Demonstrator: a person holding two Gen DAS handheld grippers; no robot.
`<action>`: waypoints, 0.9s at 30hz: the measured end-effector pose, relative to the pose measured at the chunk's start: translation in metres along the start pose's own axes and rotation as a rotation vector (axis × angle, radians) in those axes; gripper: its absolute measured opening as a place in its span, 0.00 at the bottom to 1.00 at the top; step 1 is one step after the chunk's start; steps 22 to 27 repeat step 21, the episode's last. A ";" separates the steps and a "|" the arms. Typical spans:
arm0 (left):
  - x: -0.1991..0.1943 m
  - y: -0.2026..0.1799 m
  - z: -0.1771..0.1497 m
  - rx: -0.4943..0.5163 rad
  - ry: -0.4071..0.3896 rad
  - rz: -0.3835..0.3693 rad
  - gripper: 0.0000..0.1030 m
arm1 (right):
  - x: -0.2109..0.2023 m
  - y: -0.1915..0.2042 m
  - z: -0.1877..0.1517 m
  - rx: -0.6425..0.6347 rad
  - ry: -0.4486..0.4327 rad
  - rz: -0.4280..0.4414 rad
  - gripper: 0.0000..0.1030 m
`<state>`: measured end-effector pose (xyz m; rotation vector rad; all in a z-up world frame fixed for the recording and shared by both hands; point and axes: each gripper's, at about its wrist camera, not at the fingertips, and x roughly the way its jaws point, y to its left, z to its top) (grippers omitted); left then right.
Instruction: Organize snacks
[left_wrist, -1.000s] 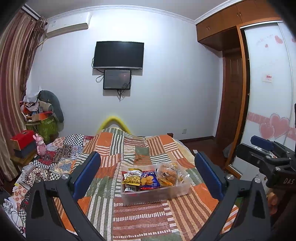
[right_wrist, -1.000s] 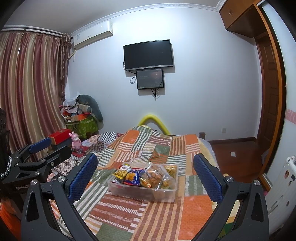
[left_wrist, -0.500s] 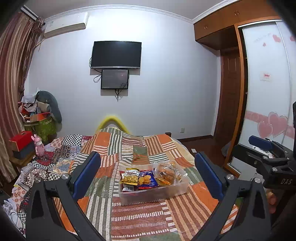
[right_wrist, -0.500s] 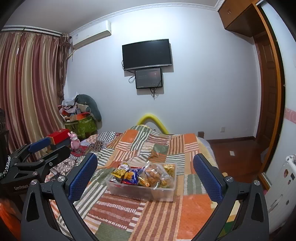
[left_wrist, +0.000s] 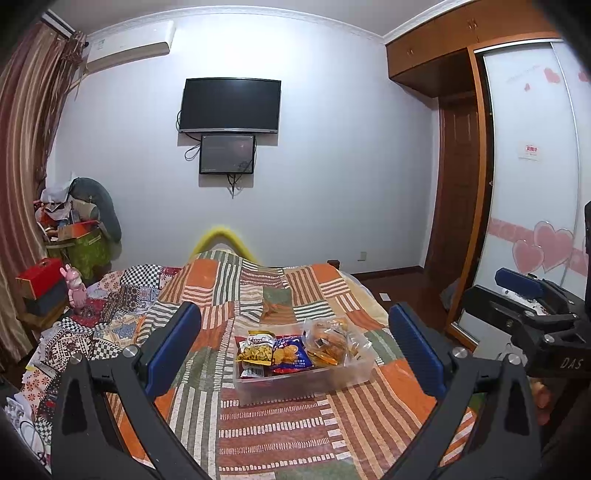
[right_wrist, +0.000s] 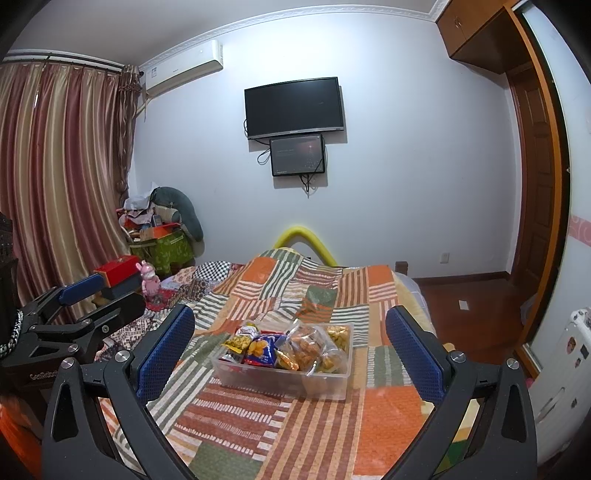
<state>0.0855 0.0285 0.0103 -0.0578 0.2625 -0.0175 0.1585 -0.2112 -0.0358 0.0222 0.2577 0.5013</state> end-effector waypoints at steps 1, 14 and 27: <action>0.000 0.000 0.000 -0.001 0.002 0.000 1.00 | 0.001 0.000 0.000 0.000 0.000 0.000 1.00; -0.001 -0.003 -0.004 0.007 0.011 -0.032 1.00 | -0.002 0.000 0.000 -0.002 -0.004 0.001 1.00; 0.001 -0.006 -0.006 0.010 0.021 -0.034 1.00 | 0.000 0.000 0.000 -0.002 -0.001 0.000 1.00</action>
